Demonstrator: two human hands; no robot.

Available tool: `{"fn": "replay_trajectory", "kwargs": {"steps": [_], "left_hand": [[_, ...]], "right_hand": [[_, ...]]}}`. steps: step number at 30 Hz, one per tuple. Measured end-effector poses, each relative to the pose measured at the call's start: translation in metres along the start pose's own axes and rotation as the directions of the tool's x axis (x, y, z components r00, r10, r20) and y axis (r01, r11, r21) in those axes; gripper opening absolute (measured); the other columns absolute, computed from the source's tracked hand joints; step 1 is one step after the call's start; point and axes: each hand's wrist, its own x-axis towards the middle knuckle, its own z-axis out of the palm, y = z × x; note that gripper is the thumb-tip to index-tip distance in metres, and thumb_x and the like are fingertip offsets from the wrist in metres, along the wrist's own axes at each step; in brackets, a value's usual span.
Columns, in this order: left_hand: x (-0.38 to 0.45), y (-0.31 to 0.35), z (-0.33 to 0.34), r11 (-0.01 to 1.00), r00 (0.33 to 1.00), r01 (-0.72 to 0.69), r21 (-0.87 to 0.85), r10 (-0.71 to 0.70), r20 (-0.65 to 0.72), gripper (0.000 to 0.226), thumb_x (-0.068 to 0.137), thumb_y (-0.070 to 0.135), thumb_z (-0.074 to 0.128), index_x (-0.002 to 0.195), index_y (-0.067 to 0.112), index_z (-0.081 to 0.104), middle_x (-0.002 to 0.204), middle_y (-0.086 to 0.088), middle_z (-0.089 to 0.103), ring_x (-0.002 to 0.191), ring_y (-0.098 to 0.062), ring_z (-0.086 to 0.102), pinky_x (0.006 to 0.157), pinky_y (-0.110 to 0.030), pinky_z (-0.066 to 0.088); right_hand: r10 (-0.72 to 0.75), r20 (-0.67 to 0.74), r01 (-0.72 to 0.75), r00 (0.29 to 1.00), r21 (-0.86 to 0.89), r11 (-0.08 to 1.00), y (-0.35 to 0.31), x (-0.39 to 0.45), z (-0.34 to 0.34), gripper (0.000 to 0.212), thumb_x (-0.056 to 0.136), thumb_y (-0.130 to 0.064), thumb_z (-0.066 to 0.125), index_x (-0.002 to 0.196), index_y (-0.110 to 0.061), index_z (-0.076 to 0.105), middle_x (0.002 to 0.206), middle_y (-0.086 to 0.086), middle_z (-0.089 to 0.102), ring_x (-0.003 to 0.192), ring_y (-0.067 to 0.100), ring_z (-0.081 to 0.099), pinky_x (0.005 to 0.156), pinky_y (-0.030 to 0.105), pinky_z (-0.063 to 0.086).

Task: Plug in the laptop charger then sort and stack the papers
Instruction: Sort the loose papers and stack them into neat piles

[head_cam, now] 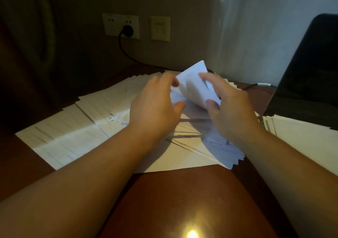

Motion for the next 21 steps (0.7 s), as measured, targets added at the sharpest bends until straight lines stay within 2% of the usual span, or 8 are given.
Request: {"fn": "replay_trajectory", "kwargs": {"steps": [2,4,7,9,12,14,18,21], "left_hand": [[-0.003,-0.002,0.006,0.998,0.996,-0.001,0.060,-0.004,0.094,0.041,0.089,0.043,0.070,0.126,0.038,0.055,0.127,0.009,0.057,0.101,-0.012,0.058,0.081,-0.024,0.048],[-0.005,-0.002,0.012,0.992,0.984,-0.035,0.123,0.013,0.177,0.041,0.090,0.048,0.066,0.129,0.037,0.058,0.131,0.009,0.060,0.109,-0.012,0.058,0.082,-0.024,0.043],[-0.005,-0.001,0.014,0.984,0.969,-0.051,0.172,0.008,0.246,0.044,0.091,0.051,0.064,0.132,0.037,0.059,0.134,0.009,0.061,0.113,-0.015,0.060,0.085,-0.030,0.045],[-0.004,-0.003,0.013,0.980,0.968,-0.051,0.190,0.002,0.249,0.042,0.090,0.049,0.066,0.131,0.037,0.060,0.134,0.008,0.062,0.113,-0.016,0.060,0.087,-0.032,0.048],[-0.004,-0.002,0.012,0.983,0.969,-0.041,0.179,-0.005,0.248,0.039,0.091,0.045,0.067,0.129,0.037,0.062,0.134,0.008,0.061,0.115,-0.015,0.059,0.090,-0.032,0.047],[-0.005,-0.001,0.010,0.984,0.968,-0.038,0.173,-0.006,0.251,0.037,0.092,0.044,0.066,0.128,0.037,0.062,0.133,0.009,0.062,0.114,-0.015,0.060,0.088,-0.030,0.046],[-0.003,0.002,0.006,0.975,0.969,-0.069,0.213,0.015,0.245,0.025,0.098,0.038,0.057,0.120,0.036,0.068,0.118,0.008,0.068,0.100,-0.014,0.061,0.077,-0.027,0.045],[-0.003,0.002,0.006,0.968,0.964,-0.083,0.235,0.018,0.265,0.025,0.100,0.031,0.052,0.117,0.033,0.070,0.109,0.006,0.069,0.094,-0.014,0.061,0.082,-0.029,0.052]], "right_hand": [[0.040,-0.043,-0.038,0.998,0.050,0.998,-0.004,-0.001,-0.002,0.066,0.097,-0.009,0.057,0.145,-0.048,0.033,0.130,-0.003,0.058,0.101,0.007,0.051,0.077,0.020,0.047],[0.043,-0.078,-0.038,0.996,0.067,0.997,-0.006,-0.002,-0.002,0.064,0.097,-0.008,0.057,0.142,-0.049,0.035,0.125,0.000,0.061,0.099,0.016,0.059,0.077,0.024,0.052],[0.018,-0.146,-0.012,0.989,0.040,0.999,-0.005,-0.002,-0.002,0.050,0.098,-0.009,0.056,0.134,-0.043,0.046,0.111,-0.013,0.055,0.082,0.005,0.055,0.069,0.003,0.041],[0.004,-0.179,0.005,0.984,0.054,0.999,-0.001,-0.001,-0.001,0.038,0.098,-0.007,0.055,0.125,-0.035,0.057,0.110,-0.018,0.055,0.088,-0.001,0.054,0.071,-0.001,0.036],[-0.041,-0.210,0.051,0.977,0.042,0.998,0.007,0.001,0.002,0.029,0.099,-0.006,0.055,0.113,-0.026,0.070,0.111,-0.012,0.067,0.099,-0.002,0.056,0.080,0.003,0.043],[-0.026,-0.226,0.038,0.974,0.046,0.998,0.008,0.002,0.002,0.028,0.099,-0.009,0.055,0.117,-0.023,0.071,0.116,-0.010,0.068,0.102,-0.003,0.055,0.082,0.004,0.043],[0.012,-0.222,0.001,0.975,0.056,0.998,0.007,0.001,0.002,0.031,0.099,-0.011,0.056,0.124,-0.023,0.067,0.125,-0.009,0.065,0.108,-0.006,0.050,0.080,-0.005,0.033],[-0.020,-0.157,0.029,0.987,0.055,0.998,0.007,0.001,0.003,0.032,0.098,-0.012,0.057,0.126,-0.024,0.066,0.127,-0.008,0.065,0.109,-0.004,0.050,0.081,-0.003,0.033]]}}
